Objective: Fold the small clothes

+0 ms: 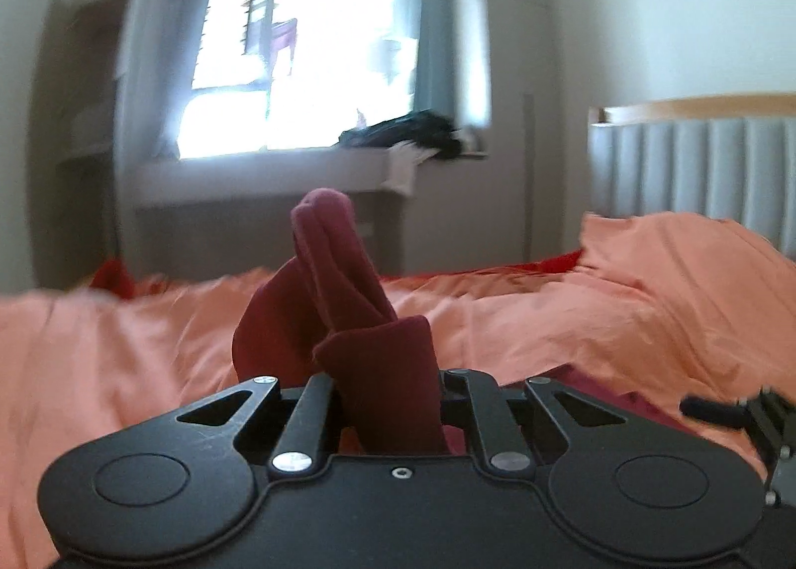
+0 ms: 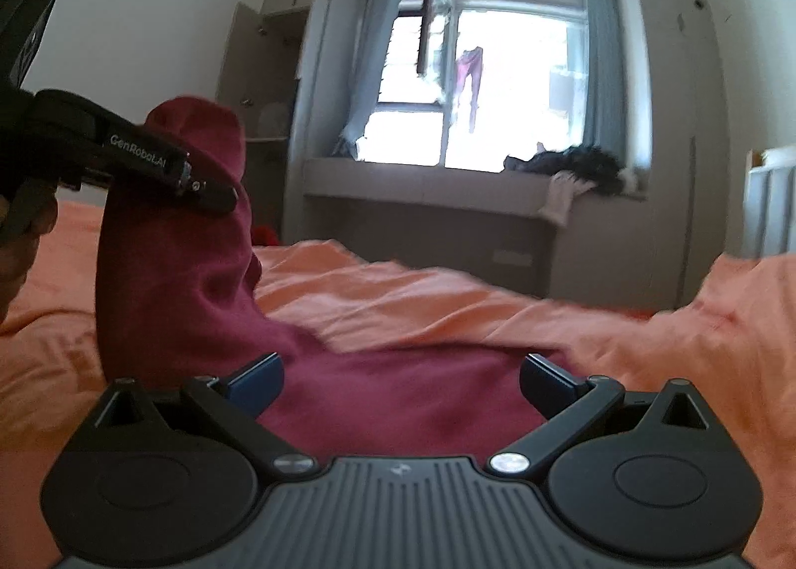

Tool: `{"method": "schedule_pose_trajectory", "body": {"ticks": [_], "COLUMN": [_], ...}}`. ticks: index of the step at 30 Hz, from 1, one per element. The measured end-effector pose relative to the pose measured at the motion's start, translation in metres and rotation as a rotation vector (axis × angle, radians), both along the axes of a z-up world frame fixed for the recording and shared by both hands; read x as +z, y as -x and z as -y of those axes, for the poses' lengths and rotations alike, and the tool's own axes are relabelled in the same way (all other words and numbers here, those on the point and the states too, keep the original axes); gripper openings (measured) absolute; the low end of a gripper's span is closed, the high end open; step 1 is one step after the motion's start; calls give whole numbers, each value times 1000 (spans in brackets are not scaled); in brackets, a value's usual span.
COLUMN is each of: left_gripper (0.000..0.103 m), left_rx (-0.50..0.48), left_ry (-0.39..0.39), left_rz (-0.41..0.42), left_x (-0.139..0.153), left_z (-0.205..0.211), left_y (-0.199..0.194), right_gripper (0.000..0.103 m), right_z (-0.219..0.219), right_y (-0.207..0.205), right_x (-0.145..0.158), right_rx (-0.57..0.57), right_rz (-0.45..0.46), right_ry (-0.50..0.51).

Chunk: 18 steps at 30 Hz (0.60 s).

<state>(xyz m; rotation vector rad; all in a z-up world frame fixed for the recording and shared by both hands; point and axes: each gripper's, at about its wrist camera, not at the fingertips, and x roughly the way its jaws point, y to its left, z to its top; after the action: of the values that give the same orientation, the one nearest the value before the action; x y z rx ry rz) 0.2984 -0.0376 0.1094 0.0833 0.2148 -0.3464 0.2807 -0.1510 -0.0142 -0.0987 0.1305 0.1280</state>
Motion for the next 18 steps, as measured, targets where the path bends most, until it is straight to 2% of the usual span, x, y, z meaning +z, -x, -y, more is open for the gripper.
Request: {"method": "schedule_pose_trajectory", "body": {"ticks": [4, 7, 11, 14, 18], "left_gripper": [13, 13, 13, 14, 18], "left_rx": [-100, -167, -243, -285, -286], "left_ry": [-79, -143, -209, -253, -317], "left_rz": [27, 18, -25, -72, -72], "left_x": [13, 4, -20, -44, -73], "left_z": [53, 92, 130, 148, 157], "left_y": [5, 14, 24, 29, 43], "right_gripper": [103, 103, 103, 103, 103], "right_z": [36, 73, 130, 164, 205], "right_y": [-2, -9, -21, -24, -23], "right_x": [19, 30, 37, 32, 23], "right_rx": [-125, -216, -283, -299, -283], "right_rz": [27, 10, -70, -132, -187], "right_ry": [30, -3, -105, -193, -397]}}
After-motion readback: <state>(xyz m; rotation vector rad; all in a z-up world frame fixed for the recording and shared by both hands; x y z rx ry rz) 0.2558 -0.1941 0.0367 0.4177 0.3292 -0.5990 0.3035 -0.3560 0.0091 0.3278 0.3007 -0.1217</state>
